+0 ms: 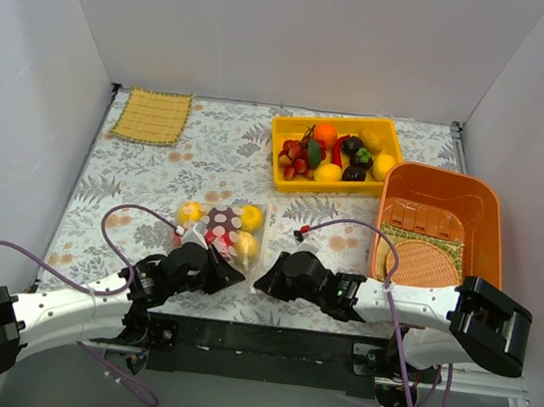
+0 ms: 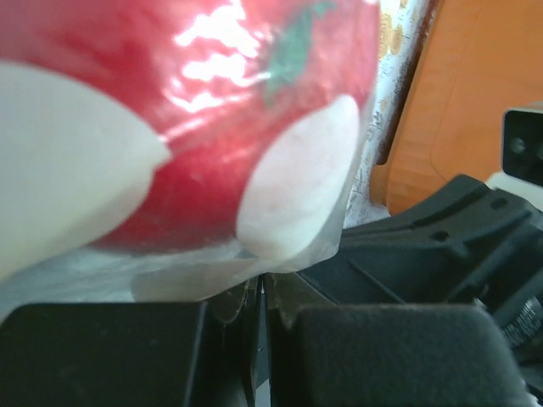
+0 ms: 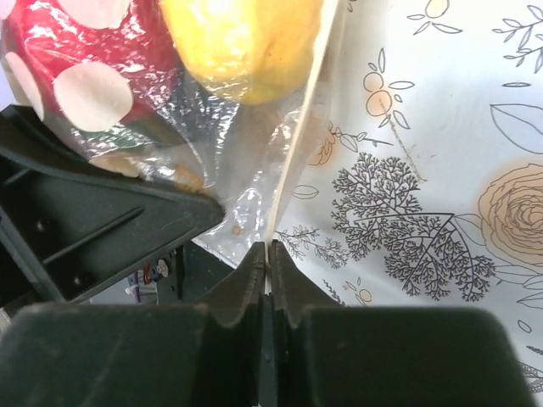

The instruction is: Open the zip-top bag and remove the fake food

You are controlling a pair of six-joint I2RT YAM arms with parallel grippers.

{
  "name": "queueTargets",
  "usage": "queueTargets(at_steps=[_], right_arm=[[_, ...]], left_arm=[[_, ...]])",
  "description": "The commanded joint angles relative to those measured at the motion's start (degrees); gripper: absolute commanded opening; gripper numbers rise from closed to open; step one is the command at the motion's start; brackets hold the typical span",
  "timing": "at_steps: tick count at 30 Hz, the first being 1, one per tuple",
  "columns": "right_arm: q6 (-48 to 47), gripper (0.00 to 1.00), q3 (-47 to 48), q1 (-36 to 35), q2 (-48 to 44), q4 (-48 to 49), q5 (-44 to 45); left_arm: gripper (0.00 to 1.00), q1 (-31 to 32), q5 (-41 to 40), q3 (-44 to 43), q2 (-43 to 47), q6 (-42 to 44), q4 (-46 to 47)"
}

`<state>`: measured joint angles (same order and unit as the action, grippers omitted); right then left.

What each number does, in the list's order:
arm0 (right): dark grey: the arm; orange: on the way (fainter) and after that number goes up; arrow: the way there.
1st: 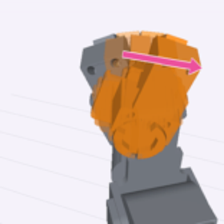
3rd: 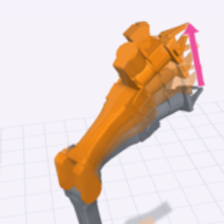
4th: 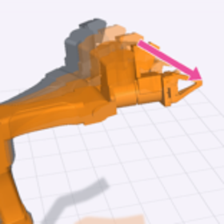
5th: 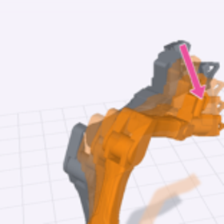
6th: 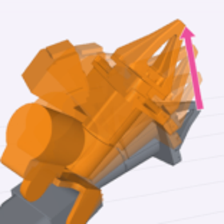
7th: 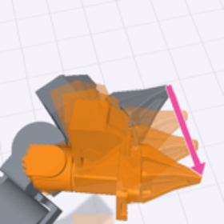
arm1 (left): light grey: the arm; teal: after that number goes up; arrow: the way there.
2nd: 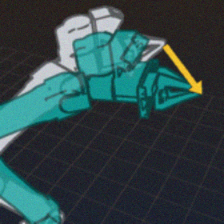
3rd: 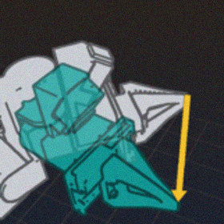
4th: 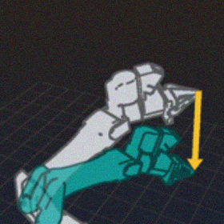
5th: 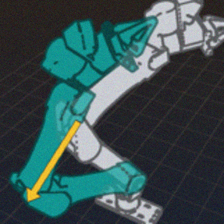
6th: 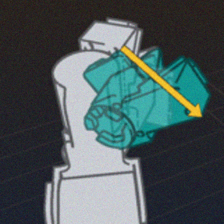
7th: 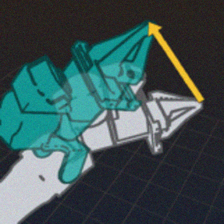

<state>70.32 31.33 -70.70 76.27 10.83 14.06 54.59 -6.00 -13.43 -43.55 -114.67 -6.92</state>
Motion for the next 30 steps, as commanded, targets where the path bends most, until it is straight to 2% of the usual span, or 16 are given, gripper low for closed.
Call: queueTargets(at_steps=[1, 3, 5, 6, 9, 11, 16, 30], right_arm=[[-0.1, 0.08, -1.2, 1.6, -0.4, 3.0, 0.7], [-0.2, 0.05, -1.2, 1.9, -0.2, 2.9, 0.4], [-0.4, 0.07, -1.0, 2.1, -0.1, 3.2, 0.0], [-0.8, 0.18, -1.1, 2.1, -0.2, 3.2, -0.5], [-1.4, 0.42, -1.2, 1.8, -0.9, 3.3, -1.7], [-1.1, 0.46, -2.6, 1.7, -1.7, 4.1, -2.5], [1.2, 0.48, -6.8, 1.0, -3.0, 9.1, -5.4], [3.5, 0.46, -5.8, -0.8, 1.5, 13.7, -8.4]], left_arm=[[0.0, 0.5, 2.5, 1.1, 2.9, -0.6, -2.6], [0.0, 0.6, 3.5, 1.5, 3.4, -0.5, -2.8], [0.0, 0.6, 3.7, 1.8, 4.4, -0.7, -3.7], [0.0, 0.6, 3.5, 2.0, 4.7, -0.8, -3.9], [0.0, 0.6, 3.1, 2.4, 5.1, -1.6, -4.2], [0.0, 0.6, 3.0, 2.3, 4.6, -2.0, -3.8], [0.0, 0.6, 2.5, 1.5, 2.7, -1.9, -2.2], [0.0, 0.6, 2.4, 0.9, -0.3, -2.1, -0.1]])
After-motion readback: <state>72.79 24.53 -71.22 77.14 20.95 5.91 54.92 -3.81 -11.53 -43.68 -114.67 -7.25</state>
